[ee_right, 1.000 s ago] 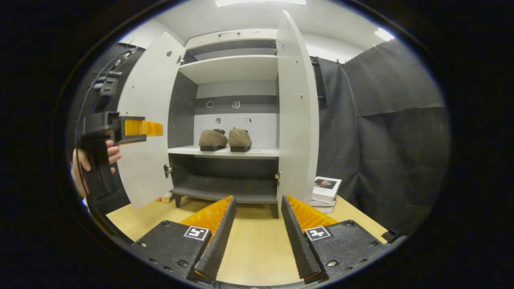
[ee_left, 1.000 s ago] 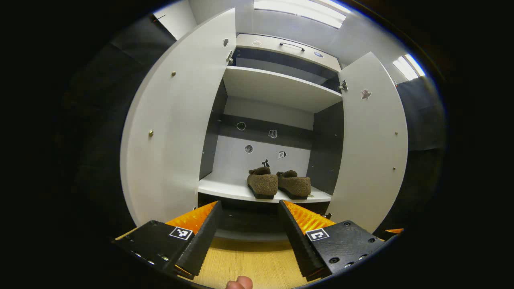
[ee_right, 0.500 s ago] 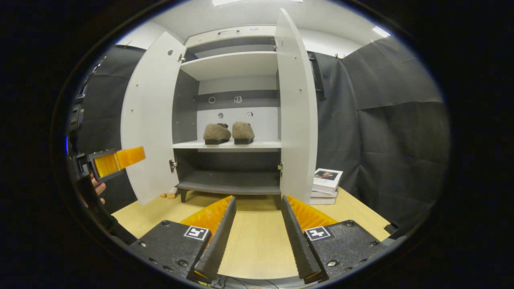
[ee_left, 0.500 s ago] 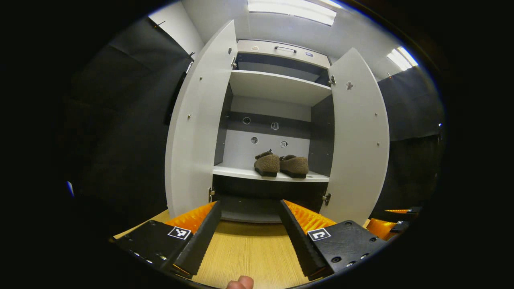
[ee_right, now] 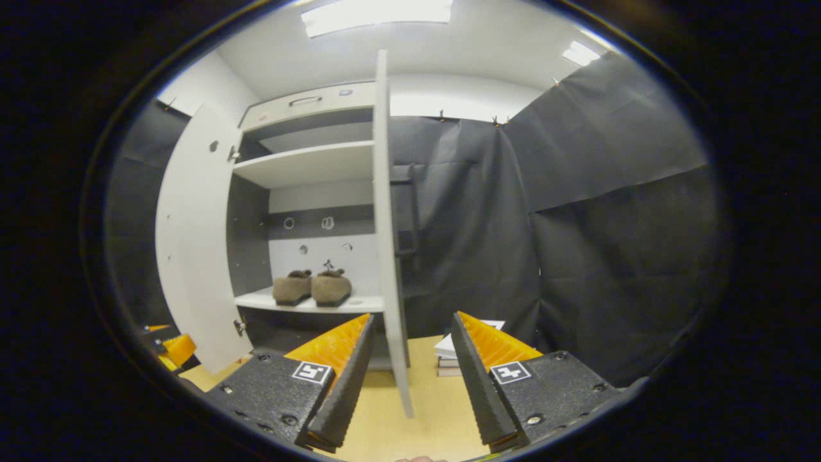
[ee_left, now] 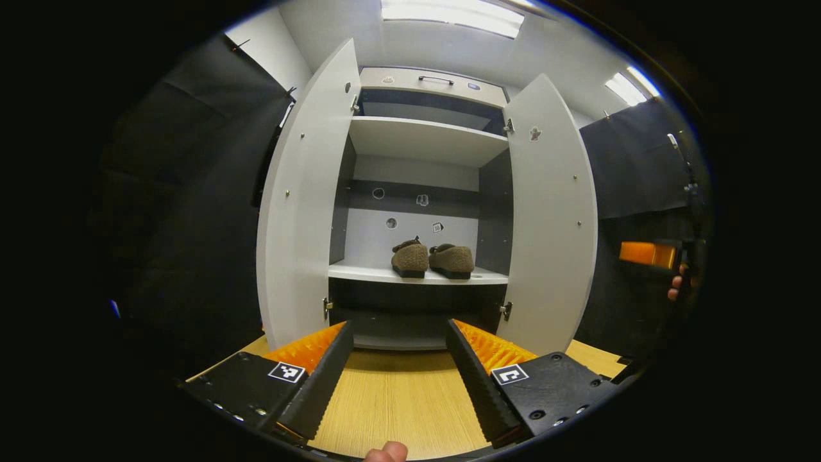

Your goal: Grab one shoe with the right hand and put it into the shoe cabinet, grab the other shoe with the left hand and put it into the shoe cabinet; then close the right door with the right hand and the left door with the left hand.

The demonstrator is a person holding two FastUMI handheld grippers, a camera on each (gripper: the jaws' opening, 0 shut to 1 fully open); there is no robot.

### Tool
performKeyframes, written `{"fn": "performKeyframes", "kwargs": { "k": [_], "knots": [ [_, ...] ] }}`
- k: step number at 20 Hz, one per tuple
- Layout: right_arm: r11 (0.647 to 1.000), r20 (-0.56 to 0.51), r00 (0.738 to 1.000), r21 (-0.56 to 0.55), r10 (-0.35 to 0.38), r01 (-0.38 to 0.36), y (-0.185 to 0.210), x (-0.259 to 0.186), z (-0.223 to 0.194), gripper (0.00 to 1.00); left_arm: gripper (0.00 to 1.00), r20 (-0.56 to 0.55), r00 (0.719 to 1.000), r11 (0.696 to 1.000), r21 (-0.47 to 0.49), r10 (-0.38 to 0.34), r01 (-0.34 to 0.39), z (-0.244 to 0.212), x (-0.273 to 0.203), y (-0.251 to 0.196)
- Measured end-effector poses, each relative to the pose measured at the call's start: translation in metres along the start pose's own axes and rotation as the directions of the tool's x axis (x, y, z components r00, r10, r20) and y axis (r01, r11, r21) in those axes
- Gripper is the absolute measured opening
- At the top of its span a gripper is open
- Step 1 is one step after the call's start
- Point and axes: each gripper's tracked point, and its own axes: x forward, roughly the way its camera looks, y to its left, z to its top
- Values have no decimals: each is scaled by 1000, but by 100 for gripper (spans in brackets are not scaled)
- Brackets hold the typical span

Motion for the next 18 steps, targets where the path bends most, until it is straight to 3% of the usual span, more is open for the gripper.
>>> {"fn": "performKeyframes", "kwargs": {
  "k": [3, 4, 6, 12, 18],
  "knots": [
    [999, 54, 997, 18, -48, 47, -38, 36, 43, 79, 90, 2, 1000, 1000, 7, -5, 5, 0, -5, -3],
    [999, 33, 998, 19, -45, 45, -48, 50, 48, 84, 89, -1, 1000, 1000, 8, -7, 7, -1, -6, -4],
    [999, -18, 999, 31, -38, 38, -59, 73, 51, 84, 89, -2, 1000, 1000, 14, -1, 1, -2, -9, -2],
    [1000, -74, 997, 26, 0, 2, -59, 126, 50, 86, 90, 5, 999, 999, 24, 37, -37, 1, -12, 8],
    [998, -72, 996, -27, 47, -49, -36, 142, 55, 85, 90, -1, 1000, 1000, 11, 27, -27, 0, -7, 1]
  ]
}}
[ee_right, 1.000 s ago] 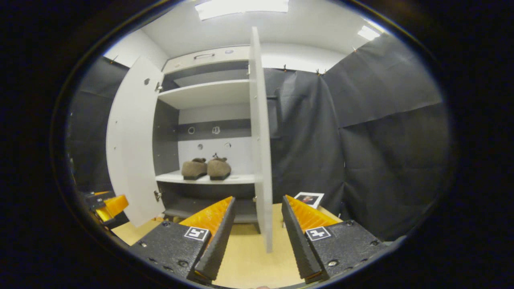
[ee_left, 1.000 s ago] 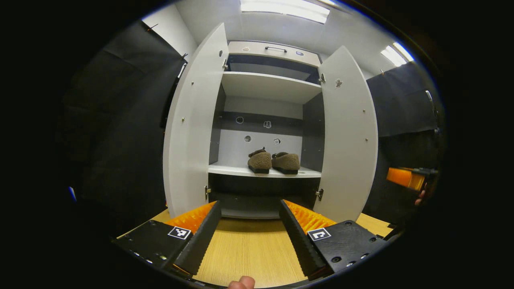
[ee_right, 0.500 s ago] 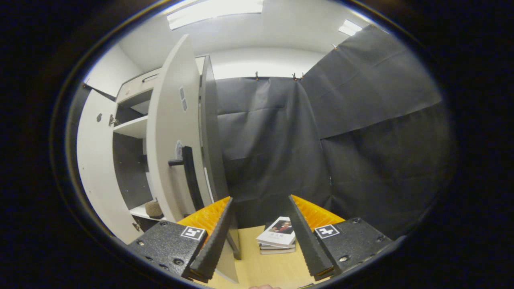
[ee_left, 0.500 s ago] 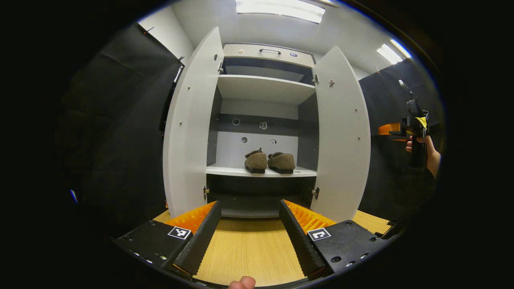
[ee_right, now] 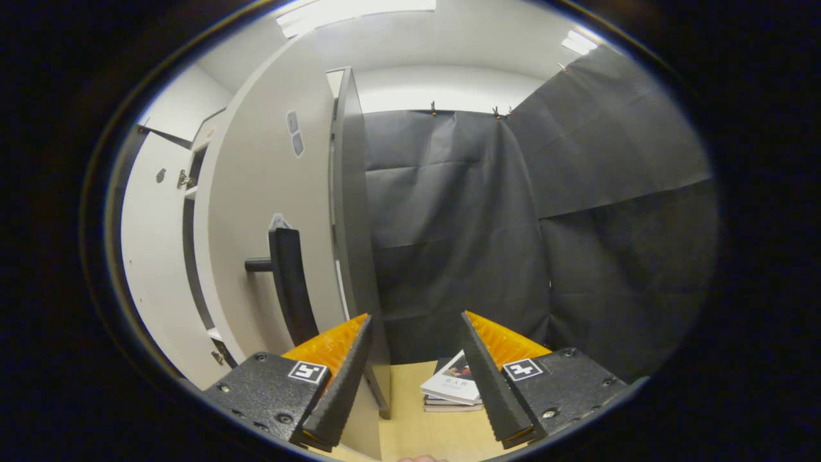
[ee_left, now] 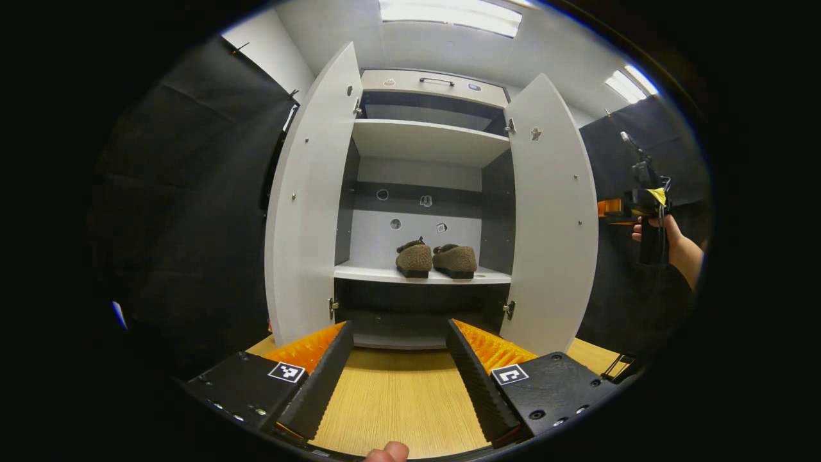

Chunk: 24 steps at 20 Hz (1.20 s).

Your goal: Grab one shoe with the right hand and put it into the shoe cabinet, grab the other shoe with the left hand and put it into the shoe cabinet; then close the right door with the right hand and the left door with the left hand.

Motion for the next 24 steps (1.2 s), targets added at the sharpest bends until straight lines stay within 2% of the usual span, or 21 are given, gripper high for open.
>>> {"fn": "performKeyframes", "kwargs": {
  "k": [2, 5, 6, 7, 10, 13, 19, 22, 24],
  "knots": [
    [1000, 11, 1000, -27, 7, -7, 5, 1, 5, 83, 90, 2, 1000, 1000, 3, -2, 2, 0, 2, -1],
    [995, 4, 998, -82, 61, -60, 24, -3, 7, 82, 90, 3, 1000, 1000, -6, -8, 8, -1, 3, -3],
    [992, 1, 997, -97, 81, -80, 33, -5, 7, 73, 89, 2, 1000, 1000, -8, -8, 8, -1, 4, -3],
    [988, -4, 994, -112, 106, -105, 45, -6, 6, 80, 89, 2, 1000, 1000, -9, -9, 9, -1, 4, -3],
    [974, -17, 982, -125, 189, -190, 84, -6, 1, 80, 90, 1, 1000, 1000, -6, -2, 2, -1, 4, 2],
    [965, -7, 975, -140, 222, -221, 111, -2, 0, 80, 90, 9, 1000, 1000, 6, 19, -19, 1, 1, 10],
    [938, -14, 942, -86, 336, -335, 176, 12, -11, 81, 90, 3, 998, 998, 8, 64, -64, 0, -2, 30],
    [935, -4, 937, -62, 350, -350, 209, 34, -14, 81, 90, -3, 997, 997, -1, 75, -75, -2, -3, 34],
    [937, -2, 939, -60, 343, -343, 217, 43, -15, 82, 90, -1, 997, 997, -4, 81, -81, -2, -5, 36]
  ]
}}
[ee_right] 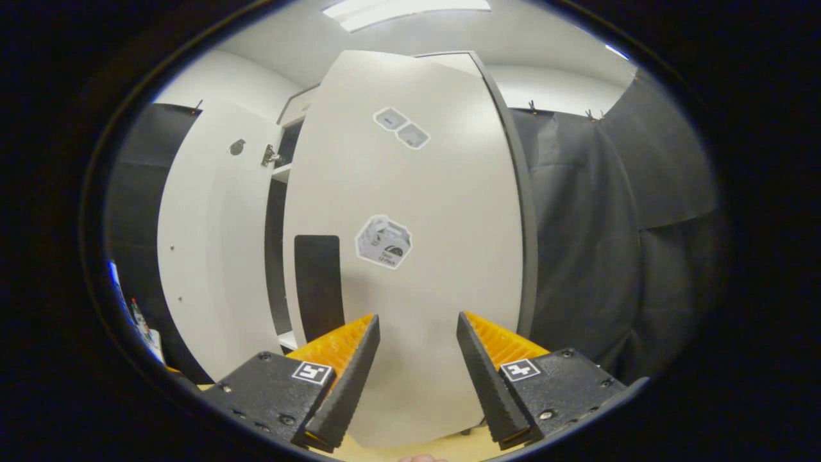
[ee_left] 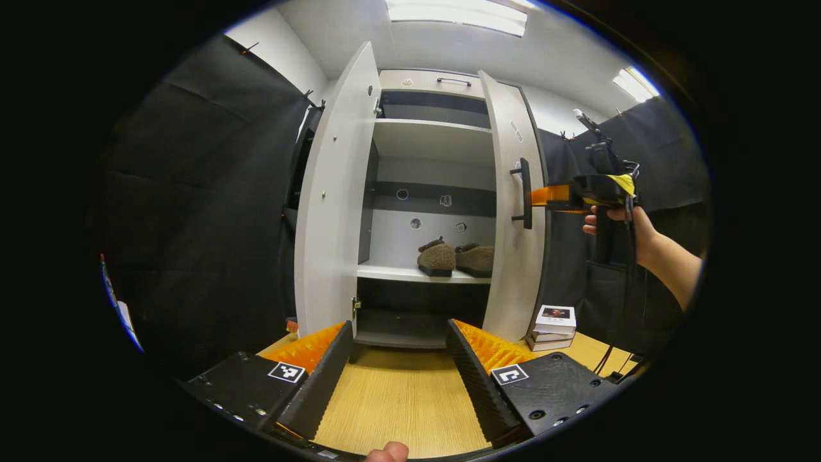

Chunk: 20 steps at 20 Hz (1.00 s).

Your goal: Grab one shoe with the right hand and put it into the shoe cabinet, grab the other shoe with the left hand and put it into the shoe cabinet; then close the right door with the right hand and the left door with the left hand.

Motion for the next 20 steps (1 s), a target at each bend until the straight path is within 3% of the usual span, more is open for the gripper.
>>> {"fn": "performKeyframes", "kwargs": {
  "k": [1, 2, 9, 15, 18, 20],
  "knots": [
    [1000, 12, 1000, 3, -9, 9, -1, 0, 3, 76, 90, -1, 1000, 1000, -3, 3, -3, 0, 0, 1],
    [1000, 24, 999, 9, -24, 23, -4, -2, 7, 82, 90, -1, 1000, 1000, -8, 3, -3, 1, 0, 1],
    [994, 101, 990, -26, -98, 102, -4, -85, 4, 83, 90, 23, 1000, 1000, -28, 7, -6, 14, 1, 0],
    [967, 58, 970, -79, -237, 241, 5, -166, -95, 83, 90, 27, 1000, 1000, -26, -17, 17, 17, 7, -10],
    [968, -31, 968, -37, -251, 250, 11, -188, -146, 84, 90, 15, 999, 999, -28, -41, 41, 16, 8, -19],
    [964, -30, 963, -9, -266, 266, 12, -197, -162, 86, 90, 26, 998, 998, -28, -49, 49, 20, 8, -22]
  ]
}}
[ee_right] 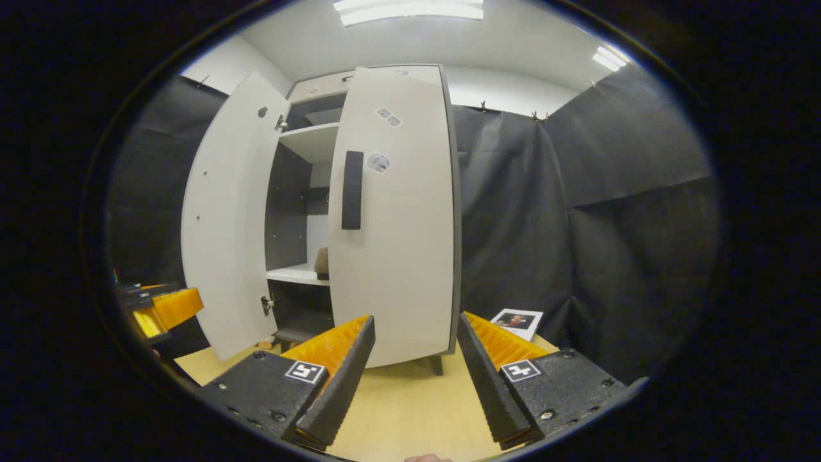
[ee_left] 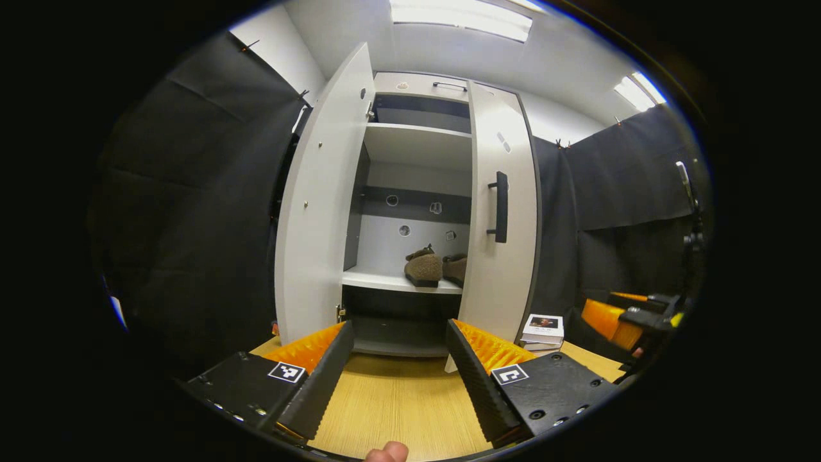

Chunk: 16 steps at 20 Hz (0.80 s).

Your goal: Grab one shoe with the right hand and put it into the shoe cabinet, grab the other shoe with the left hand and put it into the shoe cabinet; then close the right door with the right hand and the left door with the left hand.

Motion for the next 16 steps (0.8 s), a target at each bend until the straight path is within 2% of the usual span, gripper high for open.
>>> {"fn": "performKeyframes", "kwargs": {
  "k": [2, 4, 6, 8, 10, 16],
  "knots": [
    [1000, -24, 999, -11, -27, 27, -5, -4, -19, 86, 89, 1, 999, 999, -40, -33, 33, -2, 0, -8],
    [1000, -74, 997, -22, -13, 11, 0, -7, -37, 88, 90, -23, 998, 993, -103, -58, 55, -7, -4, -13],
    [1000, -80, 997, -31, -2, 0, 1, -8, -39, 88, 90, -10, 999, 991, -127, -34, 32, 2, -7, -3],
    [999, -84, 996, -26, 17, -19, 5, -9, -39, 88, 90, 54, 998, 989, -145, 31, -22, 28, -12, 18],
    [999, -91, 995, -20, 39, -41, 11, -9, -39, 88, 89, 141, 984, 982, -167, 110, -85, 61, -16, 47],
    [996, -85, 993, -32, 78, -81, 24, -5, -34, 88, 89, 284, 909, 951, -142, 306, -275, 140, -9, 178]
  ]
}}
